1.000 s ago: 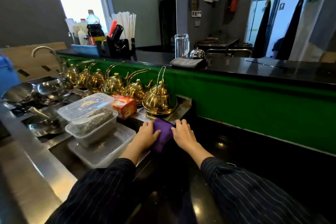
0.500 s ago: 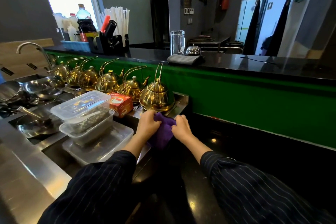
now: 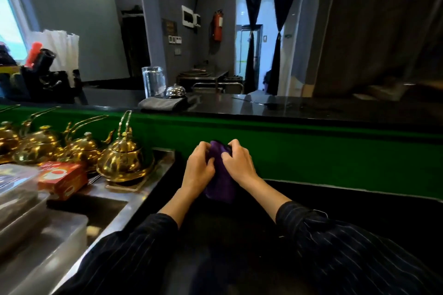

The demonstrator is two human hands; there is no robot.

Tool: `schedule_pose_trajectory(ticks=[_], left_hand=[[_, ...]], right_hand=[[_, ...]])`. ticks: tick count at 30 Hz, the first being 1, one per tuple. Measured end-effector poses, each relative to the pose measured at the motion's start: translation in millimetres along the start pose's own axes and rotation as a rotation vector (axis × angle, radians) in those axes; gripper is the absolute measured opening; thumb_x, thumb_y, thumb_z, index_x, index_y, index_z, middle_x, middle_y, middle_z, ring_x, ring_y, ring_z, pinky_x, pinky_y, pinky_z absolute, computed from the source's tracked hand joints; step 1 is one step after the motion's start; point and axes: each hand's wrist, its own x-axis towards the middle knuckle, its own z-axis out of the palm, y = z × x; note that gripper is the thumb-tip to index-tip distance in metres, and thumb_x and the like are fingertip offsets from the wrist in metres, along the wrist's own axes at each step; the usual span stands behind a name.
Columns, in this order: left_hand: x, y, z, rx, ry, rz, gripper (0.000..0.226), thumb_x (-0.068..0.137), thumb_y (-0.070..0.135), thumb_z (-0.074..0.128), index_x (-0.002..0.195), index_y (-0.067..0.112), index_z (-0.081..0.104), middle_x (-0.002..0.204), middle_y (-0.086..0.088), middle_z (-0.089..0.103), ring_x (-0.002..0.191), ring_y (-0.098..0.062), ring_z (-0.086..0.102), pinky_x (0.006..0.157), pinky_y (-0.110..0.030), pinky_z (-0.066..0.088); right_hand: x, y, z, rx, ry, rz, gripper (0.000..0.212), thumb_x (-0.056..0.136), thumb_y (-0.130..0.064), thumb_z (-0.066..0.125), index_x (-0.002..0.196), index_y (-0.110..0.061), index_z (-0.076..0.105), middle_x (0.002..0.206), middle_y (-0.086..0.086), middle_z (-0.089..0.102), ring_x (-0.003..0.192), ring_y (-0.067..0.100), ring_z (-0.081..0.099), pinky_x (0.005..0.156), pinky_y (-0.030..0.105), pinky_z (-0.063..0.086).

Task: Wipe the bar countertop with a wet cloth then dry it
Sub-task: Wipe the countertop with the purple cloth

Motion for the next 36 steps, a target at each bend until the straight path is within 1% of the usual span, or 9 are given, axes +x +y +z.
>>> schedule_pose_trajectory(ticks=[3, 10, 16, 20, 24, 27, 30, 32, 36], left_hand=[[17.1, 42.0, 40.6, -0.069, -0.019, 0.089, 0.021, 0.079, 0.0, 0.055, 0.098, 0.01, 0.054, 0.091, -0.007, 0.062, 0.086, -0.024, 0.059, 0.08, -0.041, 0.049], [59.1, 134.9, 109.5, -0.136, -0.146, 0.239, 0.023, 0.085, 0.005, 0.056, 0.107, 0.01, 0.051, 0.105, -0.008, 0.063, 0.099, -0.023, 0.059, 0.083, -0.038, 0.051], [97.5, 174.8, 146.0, 0.032, -0.28, 0.331, 0.028, 0.086, 0.004, 0.048, 0.113, 0.01, 0.046, 0.099, -0.013, 0.059, 0.095, -0.029, 0.054, 0.075, -0.04, 0.048], [132.7, 171.3, 167.5, 0.352, -0.416, 0.477, 0.038, 0.091, 0.027, 0.051, 0.124, 0.01, 0.048, 0.119, -0.013, 0.06, 0.118, -0.031, 0.047, 0.094, -0.046, 0.044], [147.2, 148.8, 189.5, 0.482, -0.456, 0.502, 0.047, 0.096, 0.041, 0.038, 0.138, 0.02, 0.041, 0.142, -0.003, 0.048, 0.133, -0.023, 0.04, 0.111, -0.042, 0.031], [136.1, 134.5, 203.4, 0.49, -0.361, 0.484, 0.048, 0.098, 0.04, 0.032, 0.144, 0.027, 0.032, 0.151, 0.006, 0.037, 0.139, -0.015, 0.034, 0.113, -0.037, 0.019], [136.1, 132.4, 207.2, 0.48, -0.325, 0.476, 0.047, 0.098, 0.04, 0.03, 0.144, 0.03, 0.03, 0.151, 0.009, 0.036, 0.138, -0.013, 0.034, 0.11, -0.037, 0.022], [137.8, 134.3, 206.3, 0.492, -0.336, 0.475, 0.047, 0.098, 0.041, 0.03, 0.144, 0.03, 0.029, 0.15, 0.008, 0.036, 0.137, -0.013, 0.034, 0.108, -0.037, 0.023], [141.2, 142.6, 200.3, 0.454, -0.392, 0.416, 0.047, 0.095, 0.041, 0.04, 0.14, 0.029, 0.038, 0.142, 0.005, 0.046, 0.131, -0.018, 0.041, 0.104, -0.039, 0.03]], right_hand=[[7.7, 26.7, -52.4, -0.113, 0.116, -0.037, 0.033, 0.091, -0.03, 0.059, 0.113, -0.007, 0.053, 0.111, 0.013, 0.065, 0.1, 0.033, 0.062, 0.079, 0.038, 0.049], [36.6, 74.3, -174.7, -0.356, 0.381, -0.175, 0.017, 0.095, -0.024, 0.054, 0.109, -0.015, 0.056, 0.105, 0.005, 0.059, 0.096, 0.028, 0.061, 0.07, 0.036, 0.047], [70.4, 101.6, -245.8, -0.446, 0.469, -0.138, 0.015, 0.093, -0.02, 0.057, 0.106, -0.014, 0.059, 0.1, 0.01, 0.058, 0.101, 0.033, 0.057, 0.075, 0.041, 0.049], [102.8, 119.9, -280.2, -0.606, 0.545, -0.048, 0.019, 0.094, -0.024, 0.057, 0.112, -0.018, 0.061, 0.106, 0.01, 0.055, 0.107, 0.034, 0.051, 0.082, 0.044, 0.044], [142.2, 132.4, -290.9, -0.694, 0.64, 0.092, 0.021, 0.094, -0.026, 0.057, 0.113, -0.024, 0.064, 0.115, 0.008, 0.052, 0.115, 0.031, 0.041, 0.092, 0.049, 0.034], [168.5, 148.0, -276.8, -0.674, 0.57, 0.161, 0.02, 0.093, -0.028, 0.057, 0.111, -0.024, 0.066, 0.121, 0.008, 0.049, 0.12, 0.033, 0.038, 0.1, 0.057, 0.032], [184.0, 162.5, -258.7, -0.675, 0.368, 0.258, 0.019, 0.092, -0.029, 0.059, 0.109, -0.022, 0.067, 0.133, 0.01, 0.042, 0.131, 0.036, 0.029, 0.106, 0.067, 0.023], [188.3, 163.2, -255.9, -0.701, 0.301, 0.286, 0.022, 0.091, -0.028, 0.061, 0.112, -0.021, 0.065, 0.137, 0.011, 0.038, 0.133, 0.037, 0.027, 0.106, 0.068, 0.021], [184.4, 154.5, -256.7, -0.703, 0.408, 0.167, 0.037, 0.088, -0.031, 0.065, 0.12, -0.018, 0.053, 0.134, 0.011, 0.04, 0.128, 0.033, 0.034, 0.105, 0.064, 0.029]])
